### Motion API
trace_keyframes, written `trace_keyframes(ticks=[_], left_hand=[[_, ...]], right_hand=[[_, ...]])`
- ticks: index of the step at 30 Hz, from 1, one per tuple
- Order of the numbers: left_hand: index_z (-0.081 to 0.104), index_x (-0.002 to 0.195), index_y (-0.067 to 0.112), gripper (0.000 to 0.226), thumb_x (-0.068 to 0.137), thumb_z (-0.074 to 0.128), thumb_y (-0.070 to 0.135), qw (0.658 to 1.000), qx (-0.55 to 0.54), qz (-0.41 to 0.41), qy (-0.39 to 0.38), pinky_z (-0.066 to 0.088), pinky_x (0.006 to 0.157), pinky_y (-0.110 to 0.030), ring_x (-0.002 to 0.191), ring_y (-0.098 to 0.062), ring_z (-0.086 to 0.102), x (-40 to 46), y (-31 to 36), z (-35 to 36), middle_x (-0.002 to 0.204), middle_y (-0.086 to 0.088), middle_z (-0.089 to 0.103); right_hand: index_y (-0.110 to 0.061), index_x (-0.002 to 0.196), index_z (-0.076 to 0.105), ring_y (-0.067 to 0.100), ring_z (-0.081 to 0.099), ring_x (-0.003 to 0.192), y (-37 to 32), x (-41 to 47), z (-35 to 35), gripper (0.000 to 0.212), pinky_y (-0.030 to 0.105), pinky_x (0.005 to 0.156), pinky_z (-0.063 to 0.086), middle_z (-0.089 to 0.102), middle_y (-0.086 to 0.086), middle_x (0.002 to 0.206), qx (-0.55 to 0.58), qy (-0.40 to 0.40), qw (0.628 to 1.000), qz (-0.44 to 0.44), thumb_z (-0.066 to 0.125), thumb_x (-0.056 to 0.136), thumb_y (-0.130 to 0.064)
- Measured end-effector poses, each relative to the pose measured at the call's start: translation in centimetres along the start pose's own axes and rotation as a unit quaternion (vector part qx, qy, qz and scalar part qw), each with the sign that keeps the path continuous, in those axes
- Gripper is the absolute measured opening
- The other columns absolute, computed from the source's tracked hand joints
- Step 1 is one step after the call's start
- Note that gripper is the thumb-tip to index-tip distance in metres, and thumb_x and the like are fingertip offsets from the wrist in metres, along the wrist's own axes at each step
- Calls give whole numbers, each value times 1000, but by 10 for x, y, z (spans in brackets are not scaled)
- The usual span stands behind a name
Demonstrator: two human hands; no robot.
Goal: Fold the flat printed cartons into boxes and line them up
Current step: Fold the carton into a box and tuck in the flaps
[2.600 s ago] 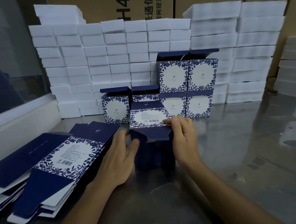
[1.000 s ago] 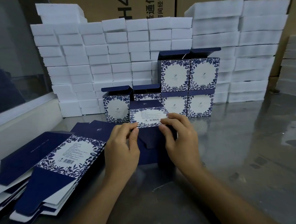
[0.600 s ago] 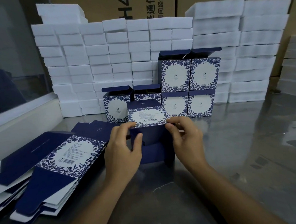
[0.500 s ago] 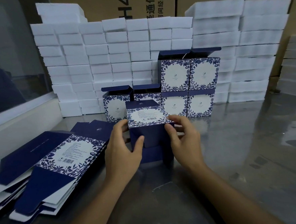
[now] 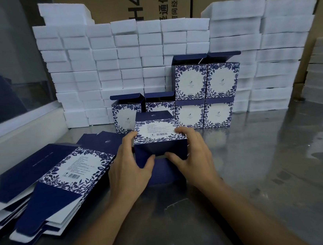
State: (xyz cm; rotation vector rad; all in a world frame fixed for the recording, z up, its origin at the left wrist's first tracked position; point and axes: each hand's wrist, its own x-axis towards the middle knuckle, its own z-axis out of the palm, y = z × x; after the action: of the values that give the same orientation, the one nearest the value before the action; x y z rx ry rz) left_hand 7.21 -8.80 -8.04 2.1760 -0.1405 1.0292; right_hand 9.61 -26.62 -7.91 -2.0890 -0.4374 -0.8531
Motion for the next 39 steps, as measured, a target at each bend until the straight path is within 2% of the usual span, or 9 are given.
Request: trace_keyframes(ticks=[8,12,14,20,25,30,34,36,39], left_hand=[[31,138,39,82,72,81,41,1000,-28,4,12,46,75,-30,112,-18,60,-1,2,0,135,11,55],[29,137,33,90,66,83,42,992,-125,6,15,57,80,-41,111,-13,62,-1,8,-1,129,13,56],[30,136,29,87,67,82,42,984,-175,21,-3,54,87,-31,114,-9,60,-1,8,0,127,20,54],[38,121,44,58,72,68,53,963,-259,-67,-40,55,85,-34,106,0,61,1,7,0,115,33,58],[58,99,24,8,99,51,29,947,-266,-176,-31,51,90,-53,94,-20,64,11,-1,2,97,0,66],[56,96,27,11,93,64,21,965,-203,-164,-3,49,90,-37,96,1,56,12,-5,1,109,-1,61],[45,129,31,77,63,78,55,927,-286,-239,-34,52,95,-44,105,9,54,14,-1,-3,122,18,55],[50,125,30,88,48,79,61,917,-308,-245,-65,54,92,-34,98,3,64,12,1,-4,119,14,65],[53,112,29,79,44,81,58,911,-328,-238,-81,54,77,-17,92,5,67,10,0,-3,110,12,68]], right_hand=[[-28,118,53,-2,51,101,-14,-2,-4,52,17,79,45,50,-11,110,54,30,998,-28,67,80,-60],[-24,94,52,5,52,90,-24,-3,-2,34,27,72,45,49,-8,97,69,65,995,-31,59,87,-56],[-19,87,50,8,49,82,-26,-3,-1,33,32,68,44,47,-6,93,51,84,995,-28,57,88,-52],[-21,90,54,8,51,84,-15,-4,-1,20,38,72,50,49,-9,95,39,36,999,-8,70,85,-31],[-21,86,56,13,55,85,-6,-3,-1,18,44,79,50,58,-7,91,29,16,998,45,74,83,-24],[-29,90,52,14,59,88,-5,-4,-2,32,41,82,51,62,-12,90,58,-5,992,114,60,79,-58],[-34,97,48,14,62,95,-5,-5,-1,44,44,86,53,65,-10,98,109,-21,982,154,53,77,-72],[-35,100,47,13,64,88,-7,-6,0,47,45,83,53,66,-9,94,135,-30,977,162,48,78,-77],[-39,104,50,-5,61,84,-10,-5,0,53,21,74,47,64,-25,93,163,-34,973,159,36,78,-83]])
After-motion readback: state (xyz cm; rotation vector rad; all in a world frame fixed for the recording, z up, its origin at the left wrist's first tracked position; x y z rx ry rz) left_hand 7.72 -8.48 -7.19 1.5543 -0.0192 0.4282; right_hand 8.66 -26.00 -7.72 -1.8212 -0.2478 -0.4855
